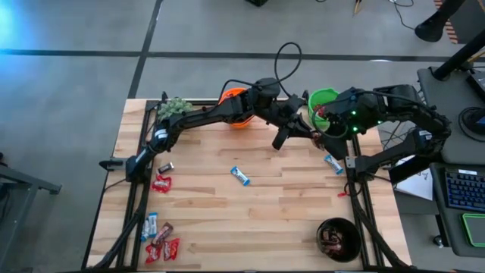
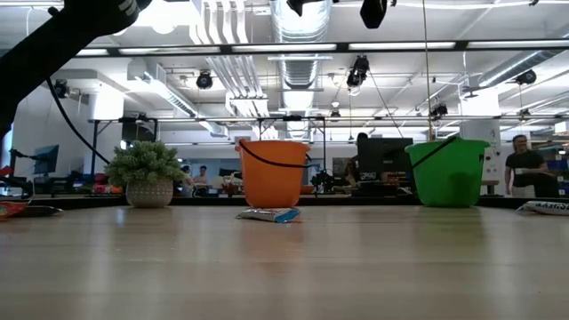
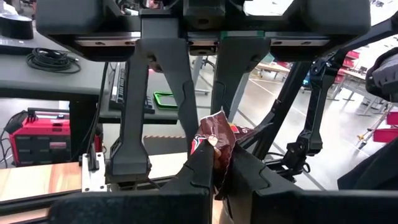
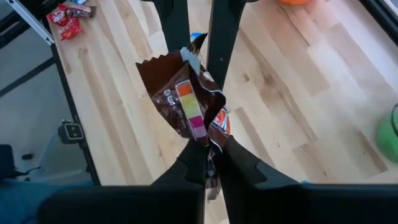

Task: Organize candy in baskets
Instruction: Put the brown chocolate bar into the black bucket

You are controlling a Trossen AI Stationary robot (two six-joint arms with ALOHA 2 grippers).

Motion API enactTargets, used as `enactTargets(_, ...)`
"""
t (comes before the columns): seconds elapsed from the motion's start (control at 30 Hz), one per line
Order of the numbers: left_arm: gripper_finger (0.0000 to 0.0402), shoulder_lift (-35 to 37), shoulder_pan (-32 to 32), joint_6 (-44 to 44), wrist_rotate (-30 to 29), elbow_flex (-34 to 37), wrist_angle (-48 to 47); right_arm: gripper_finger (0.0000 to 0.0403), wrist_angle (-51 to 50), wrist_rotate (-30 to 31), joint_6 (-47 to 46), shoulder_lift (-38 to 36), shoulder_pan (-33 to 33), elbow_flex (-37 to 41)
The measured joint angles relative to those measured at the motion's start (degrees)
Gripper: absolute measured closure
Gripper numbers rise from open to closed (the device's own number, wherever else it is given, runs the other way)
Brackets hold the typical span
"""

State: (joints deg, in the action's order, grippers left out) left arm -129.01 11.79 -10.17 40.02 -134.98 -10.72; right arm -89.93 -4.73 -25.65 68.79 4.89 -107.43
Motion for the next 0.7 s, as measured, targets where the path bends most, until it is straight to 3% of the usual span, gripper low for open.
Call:
enactTargets(0.37, 0.0388, 0.0, 0.0, -1.5, -0.4, 0.0, 0.3, 0.0393, 0.0, -2.6, -0.5, -0.5, 0.0, -0.6)
enactTargets(0.7, 0.0334, 0.0, 0.1, -3.0, -0.4, 0.0, 0.0, 0.0394, -0.2, -4.6, -1.5, -2.1, 0.0, -1.1)
